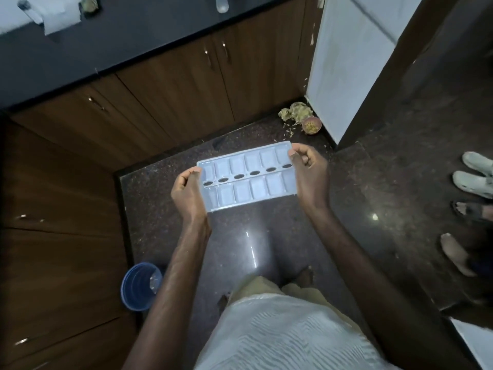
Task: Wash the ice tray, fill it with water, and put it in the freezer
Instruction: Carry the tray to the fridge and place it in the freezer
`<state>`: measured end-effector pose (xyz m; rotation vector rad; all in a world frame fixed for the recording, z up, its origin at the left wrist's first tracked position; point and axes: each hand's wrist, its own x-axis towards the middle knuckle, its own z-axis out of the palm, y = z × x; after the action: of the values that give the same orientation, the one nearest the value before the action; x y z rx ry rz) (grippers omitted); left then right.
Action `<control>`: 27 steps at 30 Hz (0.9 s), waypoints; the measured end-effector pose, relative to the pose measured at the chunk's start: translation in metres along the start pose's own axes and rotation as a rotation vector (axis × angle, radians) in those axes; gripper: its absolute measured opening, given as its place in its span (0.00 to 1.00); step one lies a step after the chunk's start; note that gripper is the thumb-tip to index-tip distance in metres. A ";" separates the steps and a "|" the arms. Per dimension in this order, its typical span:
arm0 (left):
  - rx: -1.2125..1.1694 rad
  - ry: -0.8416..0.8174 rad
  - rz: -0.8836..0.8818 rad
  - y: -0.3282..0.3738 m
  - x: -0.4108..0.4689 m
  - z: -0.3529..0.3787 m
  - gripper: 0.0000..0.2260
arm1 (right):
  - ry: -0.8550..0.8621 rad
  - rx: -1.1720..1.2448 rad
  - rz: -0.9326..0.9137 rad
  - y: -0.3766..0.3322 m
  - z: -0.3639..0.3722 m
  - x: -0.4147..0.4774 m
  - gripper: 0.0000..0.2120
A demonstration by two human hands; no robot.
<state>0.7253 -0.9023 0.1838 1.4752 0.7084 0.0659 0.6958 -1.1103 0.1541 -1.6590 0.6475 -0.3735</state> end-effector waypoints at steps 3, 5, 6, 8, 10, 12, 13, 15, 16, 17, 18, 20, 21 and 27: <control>-0.028 0.014 -0.006 -0.004 -0.019 0.058 0.07 | -0.002 -0.004 -0.023 -0.003 -0.039 0.050 0.08; -0.034 0.017 -0.012 -0.004 -0.030 0.094 0.06 | 0.007 -0.009 -0.023 -0.006 -0.062 0.082 0.08; -0.038 0.016 -0.013 -0.003 -0.034 0.112 0.06 | 0.015 -0.012 -0.018 -0.007 -0.072 0.097 0.07; -0.034 0.012 -0.014 -0.001 -0.039 0.146 0.06 | 0.013 -0.011 -0.005 -0.008 -0.091 0.129 0.08; -0.032 0.008 -0.004 0.000 -0.038 0.177 0.06 | 0.004 -0.012 -0.001 -0.008 -0.104 0.159 0.08; -0.033 0.012 0.002 0.000 -0.034 0.207 0.06 | -0.007 -0.029 -0.002 -0.008 -0.115 0.188 0.09; -0.031 0.019 0.003 -0.001 -0.031 0.222 0.06 | -0.012 -0.039 -0.001 -0.008 -0.119 0.203 0.09; -0.032 0.035 0.001 -0.003 -0.023 0.252 0.06 | -0.030 -0.059 -0.004 -0.006 -0.126 0.233 0.08; -0.034 0.042 0.000 -0.003 -0.020 0.267 0.06 | -0.040 -0.073 -0.002 -0.005 -0.128 0.249 0.08; -0.033 0.051 -0.006 -0.002 -0.017 0.281 0.07 | -0.048 -0.088 0.005 -0.006 -0.131 0.264 0.08; -0.033 0.057 -0.014 -0.002 -0.016 0.294 0.06 | -0.049 -0.100 0.016 -0.008 -0.135 0.277 0.08; -0.044 0.057 -0.013 0.002 -0.012 0.322 0.05 | -0.042 -0.085 0.029 -0.012 -0.144 0.305 0.09; -0.050 0.052 -0.002 0.006 -0.011 0.337 0.04 | -0.042 -0.079 0.027 -0.015 -0.148 0.319 0.09; -0.056 0.041 0.029 0.025 -0.004 0.415 0.05 | -0.059 -0.065 0.031 -0.028 -0.171 0.397 0.11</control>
<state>0.9268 -1.2662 0.1815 1.4338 0.7130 0.1372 0.9162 -1.4827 0.1702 -1.7134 0.6461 -0.2826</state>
